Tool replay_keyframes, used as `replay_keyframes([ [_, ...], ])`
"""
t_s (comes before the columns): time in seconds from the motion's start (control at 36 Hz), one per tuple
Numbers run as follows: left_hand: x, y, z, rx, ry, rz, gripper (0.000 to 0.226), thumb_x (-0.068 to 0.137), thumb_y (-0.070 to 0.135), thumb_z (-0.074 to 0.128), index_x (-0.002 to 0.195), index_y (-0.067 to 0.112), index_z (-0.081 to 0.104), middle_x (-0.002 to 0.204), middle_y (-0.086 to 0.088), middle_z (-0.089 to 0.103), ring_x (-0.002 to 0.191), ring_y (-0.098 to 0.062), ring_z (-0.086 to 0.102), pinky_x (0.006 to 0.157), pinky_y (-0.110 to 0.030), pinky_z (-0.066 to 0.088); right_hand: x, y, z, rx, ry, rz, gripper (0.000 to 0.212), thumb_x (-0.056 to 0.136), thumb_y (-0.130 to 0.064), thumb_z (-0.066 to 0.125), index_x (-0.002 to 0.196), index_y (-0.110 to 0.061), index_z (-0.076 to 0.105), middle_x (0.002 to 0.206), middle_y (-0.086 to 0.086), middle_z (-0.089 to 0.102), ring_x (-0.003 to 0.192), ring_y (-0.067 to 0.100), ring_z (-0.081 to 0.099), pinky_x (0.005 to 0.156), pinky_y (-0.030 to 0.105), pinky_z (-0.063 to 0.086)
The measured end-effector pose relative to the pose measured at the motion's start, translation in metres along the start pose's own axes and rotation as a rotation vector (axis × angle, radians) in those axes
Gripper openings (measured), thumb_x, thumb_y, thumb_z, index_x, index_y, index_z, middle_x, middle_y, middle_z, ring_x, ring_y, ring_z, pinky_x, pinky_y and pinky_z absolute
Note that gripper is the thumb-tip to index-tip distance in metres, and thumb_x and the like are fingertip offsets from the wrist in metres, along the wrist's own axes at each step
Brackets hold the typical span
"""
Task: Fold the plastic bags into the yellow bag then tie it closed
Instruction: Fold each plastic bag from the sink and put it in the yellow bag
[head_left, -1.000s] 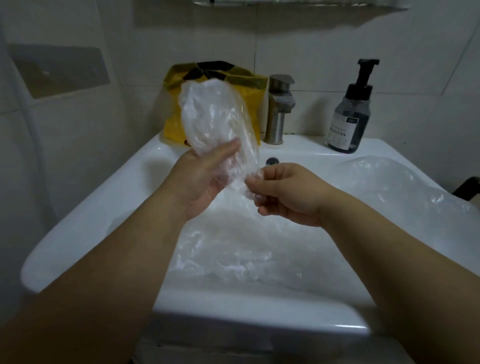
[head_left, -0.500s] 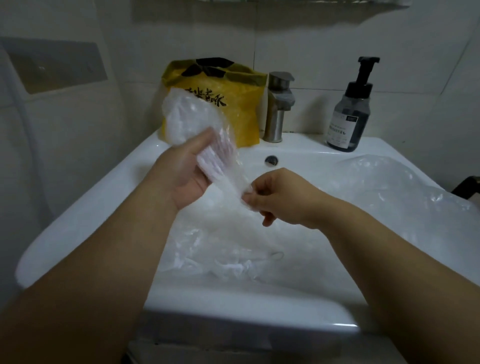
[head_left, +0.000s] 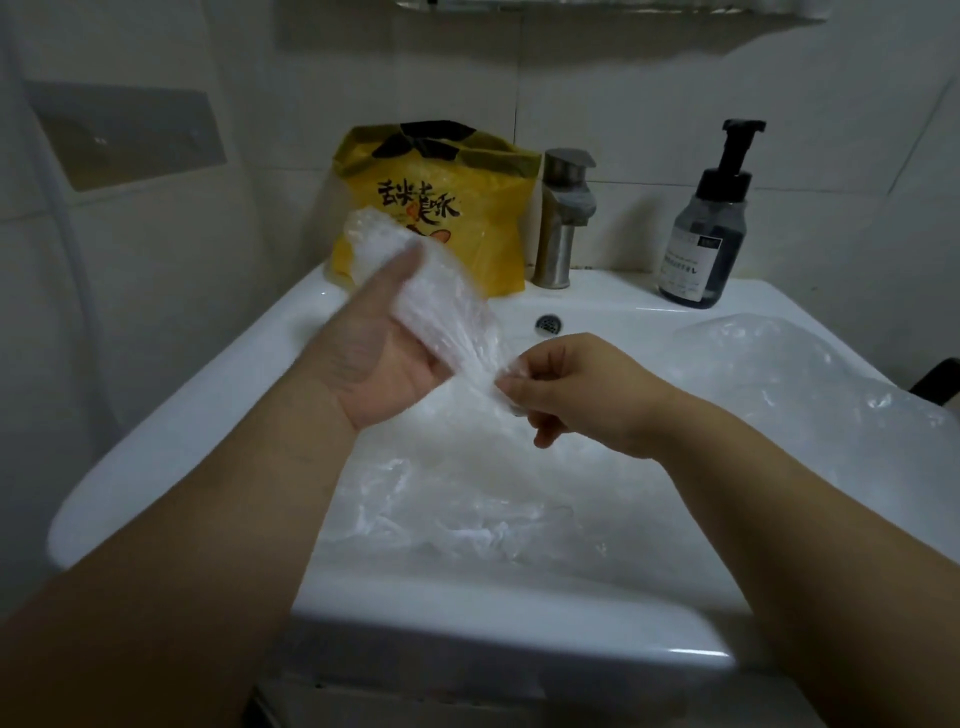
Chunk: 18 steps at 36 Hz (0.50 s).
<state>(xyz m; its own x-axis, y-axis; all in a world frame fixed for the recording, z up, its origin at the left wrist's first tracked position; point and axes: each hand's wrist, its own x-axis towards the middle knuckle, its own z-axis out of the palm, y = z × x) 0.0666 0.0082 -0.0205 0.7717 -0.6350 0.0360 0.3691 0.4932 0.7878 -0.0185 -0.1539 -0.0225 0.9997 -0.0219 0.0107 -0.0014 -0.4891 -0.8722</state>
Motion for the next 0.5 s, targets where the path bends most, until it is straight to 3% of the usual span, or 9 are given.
replay_keyframes([
  [0.11,0.003,-0.02,0.013,0.269,0.097,-0.111,0.035,0.068,0.017,0.072,0.099,0.002,0.064,0.086,-0.008,0.07,0.077,-0.015,0.069,0.069,-0.027,0.059,0.0,0.0,0.005,-0.127,-0.036,-0.033,0.021,0.093,-0.018,0.06,0.072,-0.014,0.061,0.06,0.001,0.054,0.045,0.004,0.054,0.052,0.017,0.051],
  [0.19,0.008,-0.018,0.011,0.297,0.154,-0.058,0.002,0.085,0.01,0.065,0.084,0.008,0.065,0.068,-0.001,0.065,0.063,-0.008,0.063,0.056,-0.019,0.053,0.0,0.001,0.008,-0.211,-0.053,-0.056,0.023,0.092,-0.021,0.061,0.074,-0.007,0.063,0.058,-0.001,0.053,0.045,0.004,0.058,0.055,0.02,0.052],
  [0.31,0.008,0.002,0.001,0.059,0.31,0.074,0.007,0.092,0.011,0.061,0.089,0.008,0.066,0.071,-0.001,0.071,0.063,-0.01,0.068,0.06,-0.021,0.057,-0.001,0.002,0.003,-0.179,-0.092,-0.034,0.027,0.092,-0.02,0.062,0.089,0.006,0.066,0.062,0.004,0.053,0.045,0.003,0.055,0.054,0.016,0.053],
  [0.39,0.005,0.012,-0.01,-0.024,0.372,0.11,0.012,0.091,0.015,0.063,0.101,0.009,0.066,0.081,-0.003,0.075,0.075,-0.012,0.073,0.066,-0.025,0.059,-0.003,-0.001,0.0,-0.097,-0.159,0.014,0.031,0.091,-0.02,0.063,0.085,0.01,0.063,0.065,0.008,0.053,0.052,0.01,0.053,0.056,0.02,0.054],
  [0.44,0.003,0.015,-0.015,-0.041,0.413,0.094,0.014,0.093,0.017,0.061,0.103,0.009,0.066,0.08,-0.003,0.075,0.073,-0.012,0.073,0.065,-0.024,0.059,-0.006,-0.004,0.0,0.148,-0.209,0.056,0.029,0.094,-0.022,0.056,0.085,0.005,0.06,0.067,0.01,0.052,0.057,0.015,0.052,0.056,0.024,0.054],
  [0.5,0.003,0.014,-0.017,-0.065,0.446,0.066,0.013,0.096,0.016,0.057,0.1,0.008,0.065,0.073,-0.005,0.074,0.063,-0.012,0.072,0.056,-0.023,0.058,-0.008,-0.01,0.0,0.501,-0.234,0.085,0.023,0.099,-0.019,0.042,0.1,-0.004,0.058,0.073,0.013,0.054,0.06,0.02,0.053,0.054,0.029,0.054],
])
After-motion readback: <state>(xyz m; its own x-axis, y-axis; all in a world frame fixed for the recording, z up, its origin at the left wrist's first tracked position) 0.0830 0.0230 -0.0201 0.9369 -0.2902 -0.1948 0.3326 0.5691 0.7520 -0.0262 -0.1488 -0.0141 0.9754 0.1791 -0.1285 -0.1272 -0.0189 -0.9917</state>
